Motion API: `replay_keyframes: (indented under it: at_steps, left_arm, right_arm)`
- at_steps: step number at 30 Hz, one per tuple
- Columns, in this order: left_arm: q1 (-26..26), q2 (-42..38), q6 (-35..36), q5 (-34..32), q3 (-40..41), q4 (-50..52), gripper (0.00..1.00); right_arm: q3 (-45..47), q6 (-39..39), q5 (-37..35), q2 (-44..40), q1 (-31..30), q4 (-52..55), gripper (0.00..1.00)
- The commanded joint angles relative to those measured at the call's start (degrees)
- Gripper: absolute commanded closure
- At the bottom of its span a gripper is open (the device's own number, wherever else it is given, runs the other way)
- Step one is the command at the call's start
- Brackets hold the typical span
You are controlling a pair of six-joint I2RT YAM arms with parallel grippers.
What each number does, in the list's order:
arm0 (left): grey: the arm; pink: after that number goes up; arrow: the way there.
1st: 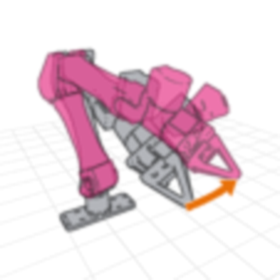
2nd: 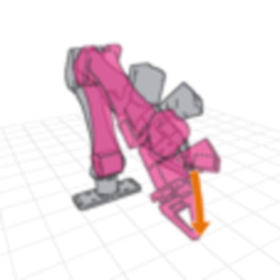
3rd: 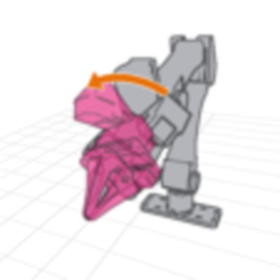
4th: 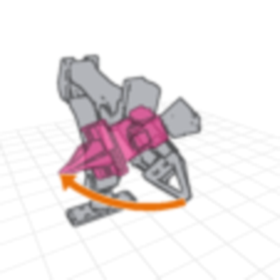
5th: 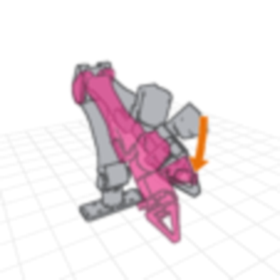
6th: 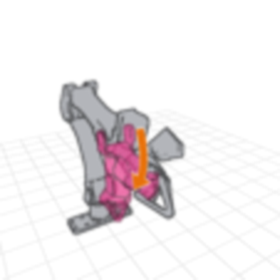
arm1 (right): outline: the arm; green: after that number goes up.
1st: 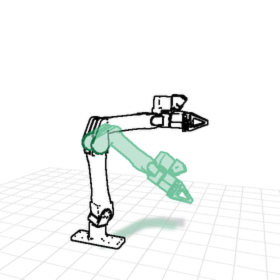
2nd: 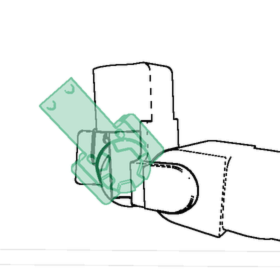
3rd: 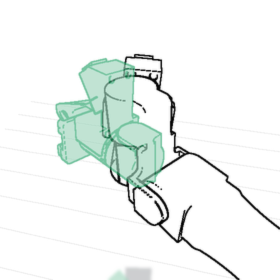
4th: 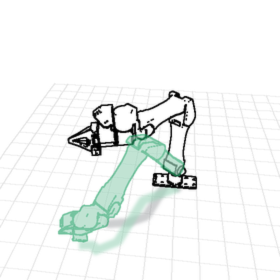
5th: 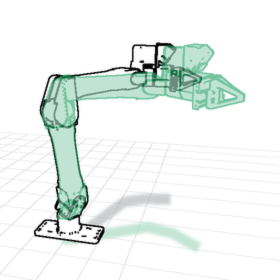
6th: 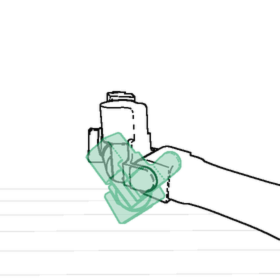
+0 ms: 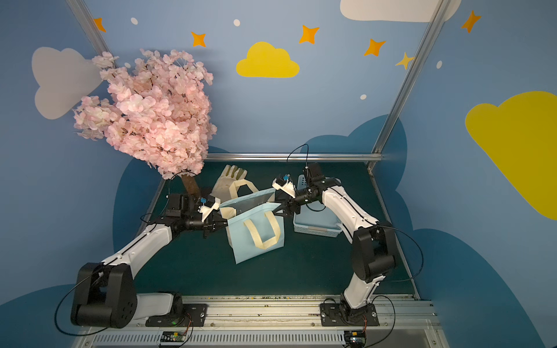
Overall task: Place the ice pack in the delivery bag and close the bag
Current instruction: Close the delivery bag at the center of the board.
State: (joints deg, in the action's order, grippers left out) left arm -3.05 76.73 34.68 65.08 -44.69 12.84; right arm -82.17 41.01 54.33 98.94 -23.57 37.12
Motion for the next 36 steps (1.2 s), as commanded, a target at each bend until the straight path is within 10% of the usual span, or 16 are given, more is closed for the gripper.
replay_keyframes:
  at_steps: [1, 10, 19, 28, 36]
  left_arm:
    - [-0.5, 0.9, 2.6, 1.9, -1.9, 2.2, 0.97]
    - [-0.3, 2.3, 1.7, 2.4, -3.8, 3.8, 0.92]
    - [2.2, -8.1, -7.1, -1.6, -1.3, 9.7, 0.50]
    - [-6.5, -36.8, -29.9, -21.2, 13.5, -1.6, 0.24]
    - [-16.0, -31.6, -31.3, -37.8, 14.7, -13.5, 0.13]
  right_arm:
    - [-2.3, 1.3, 2.2, 1.6, -0.8, 0.2, 0.16]
    - [-0.8, 3.0, 3.1, 0.5, -0.5, 1.6, 0.55]
    - [1.5, 4.2, 0.6, -2.6, 0.2, 1.0, 0.98]
    - [1.8, 4.4, -0.7, -3.7, 0.1, 0.1, 1.00]
    - [1.8, 4.7, -0.7, -3.8, -0.3, 0.1, 1.00]
